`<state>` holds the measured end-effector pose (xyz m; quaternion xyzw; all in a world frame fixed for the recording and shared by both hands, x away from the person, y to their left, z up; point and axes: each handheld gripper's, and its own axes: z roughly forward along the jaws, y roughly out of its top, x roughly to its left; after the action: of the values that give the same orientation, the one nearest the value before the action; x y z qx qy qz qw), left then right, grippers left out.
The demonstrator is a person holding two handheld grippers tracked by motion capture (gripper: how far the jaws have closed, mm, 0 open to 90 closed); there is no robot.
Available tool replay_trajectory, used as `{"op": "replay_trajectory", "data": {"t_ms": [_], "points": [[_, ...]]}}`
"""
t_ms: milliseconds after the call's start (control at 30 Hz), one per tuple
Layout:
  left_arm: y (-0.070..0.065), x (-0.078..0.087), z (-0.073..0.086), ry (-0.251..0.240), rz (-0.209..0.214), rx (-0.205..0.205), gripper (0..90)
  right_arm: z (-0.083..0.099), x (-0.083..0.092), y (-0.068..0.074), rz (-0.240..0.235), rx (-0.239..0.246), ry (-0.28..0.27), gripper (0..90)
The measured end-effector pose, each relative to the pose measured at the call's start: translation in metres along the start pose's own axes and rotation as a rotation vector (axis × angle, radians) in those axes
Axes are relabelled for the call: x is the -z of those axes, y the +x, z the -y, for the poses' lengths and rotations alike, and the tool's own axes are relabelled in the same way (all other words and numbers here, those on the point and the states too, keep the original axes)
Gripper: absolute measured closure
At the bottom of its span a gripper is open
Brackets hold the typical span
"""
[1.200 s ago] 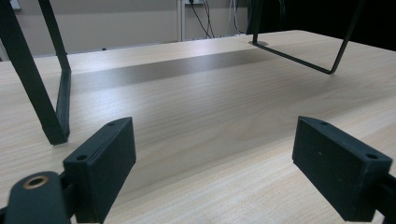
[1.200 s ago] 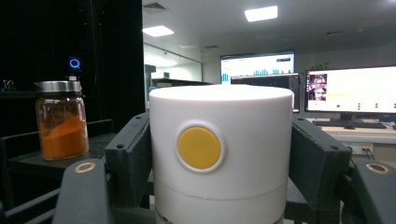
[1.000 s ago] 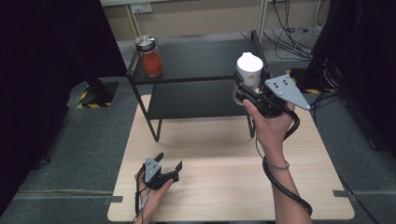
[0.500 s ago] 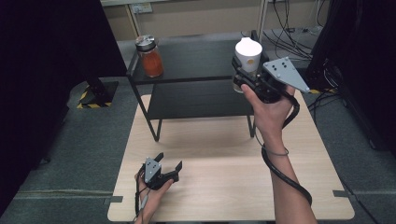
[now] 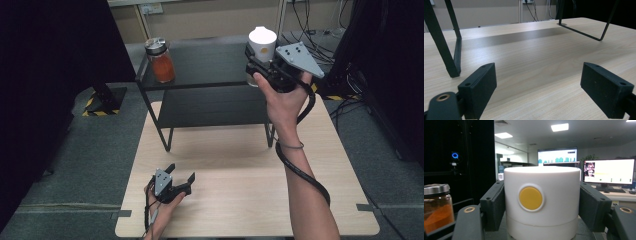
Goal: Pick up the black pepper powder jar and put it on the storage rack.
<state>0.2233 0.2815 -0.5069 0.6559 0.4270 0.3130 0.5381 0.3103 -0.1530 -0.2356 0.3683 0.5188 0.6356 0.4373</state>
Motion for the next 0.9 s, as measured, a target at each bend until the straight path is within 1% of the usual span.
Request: {"op": "replay_trajectory", "data": {"t_ms": [200,400,667,767,900], "points": [[0.001,0.0,0.0,-0.001,0.002,0.006,13.0,-0.007,-0.017,0.002,0.024,-0.001,0.021,30.7],[0.001,0.0,0.0,0.0,0.003,0.005,12.9,-0.015,-0.034,0.003,0.045,0.012,0.041,30.7],[0.001,0.0,0.0,-0.001,0.004,0.002,12.9,-0.024,-0.054,0.0,0.081,0.015,0.07,30.7],[0.001,0.0,0.0,0.0,0.005,0.002,12.9,-0.027,-0.063,-0.002,0.091,0.032,0.089,30.7],[0.001,0.0,0.0,0.002,0.006,0.004,12.9,-0.027,-0.069,-0.004,0.101,0.028,0.094,30.7]]}}
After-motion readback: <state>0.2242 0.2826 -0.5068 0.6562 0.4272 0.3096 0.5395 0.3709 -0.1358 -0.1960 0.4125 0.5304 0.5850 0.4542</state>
